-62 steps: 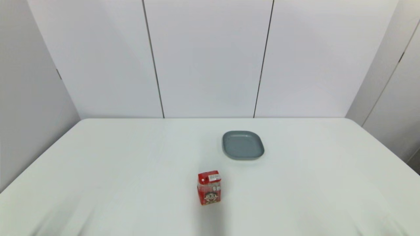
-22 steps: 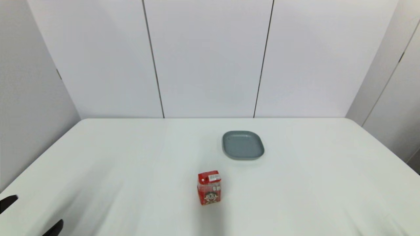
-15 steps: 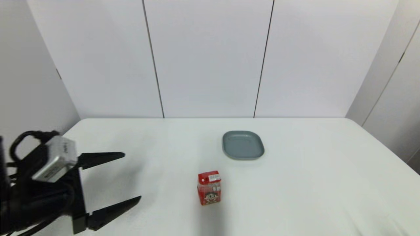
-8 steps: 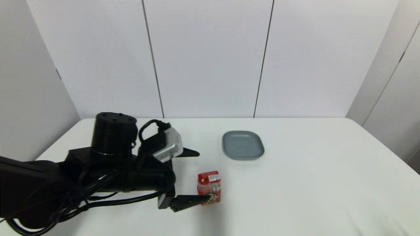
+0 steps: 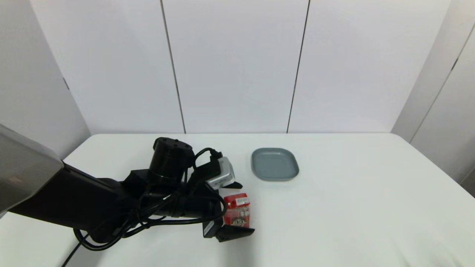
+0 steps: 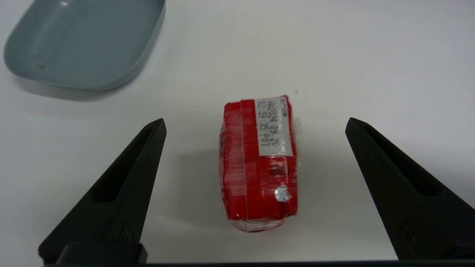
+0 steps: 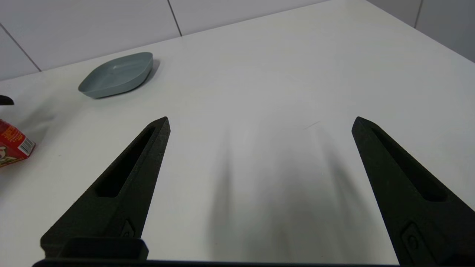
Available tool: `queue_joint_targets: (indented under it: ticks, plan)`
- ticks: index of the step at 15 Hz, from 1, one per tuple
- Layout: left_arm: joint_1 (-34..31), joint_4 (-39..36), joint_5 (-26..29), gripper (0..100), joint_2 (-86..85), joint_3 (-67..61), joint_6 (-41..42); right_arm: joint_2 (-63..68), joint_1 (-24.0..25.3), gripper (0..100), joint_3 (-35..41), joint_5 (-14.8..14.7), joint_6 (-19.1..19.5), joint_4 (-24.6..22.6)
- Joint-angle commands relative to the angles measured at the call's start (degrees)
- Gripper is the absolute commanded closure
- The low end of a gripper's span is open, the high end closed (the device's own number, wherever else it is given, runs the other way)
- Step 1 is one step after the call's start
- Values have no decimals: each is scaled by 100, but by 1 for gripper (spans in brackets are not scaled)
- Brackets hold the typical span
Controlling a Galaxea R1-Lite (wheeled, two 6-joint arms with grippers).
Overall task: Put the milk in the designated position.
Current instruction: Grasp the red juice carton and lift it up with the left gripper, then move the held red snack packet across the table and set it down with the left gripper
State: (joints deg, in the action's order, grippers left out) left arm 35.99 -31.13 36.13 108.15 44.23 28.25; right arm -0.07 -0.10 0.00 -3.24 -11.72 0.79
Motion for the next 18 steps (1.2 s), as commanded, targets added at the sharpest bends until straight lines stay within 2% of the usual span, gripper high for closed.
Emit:
queue_joint_targets:
  ticks: [1,11,15,18]
  plan:
    - [-30,-24,17,100,180,7,14,7,1,0,0,-1,-6,0]
    - [-426,64,-1,100,109,60,-38,7,1,0,0,-1,-6,0]
    - [-769,29,-45,100,180,1018,-311,7,1,0,0,-1,-6,0]
    - [-927,37,-282,100,584,2046,-548,7,1,0,0,-1,-6,0]
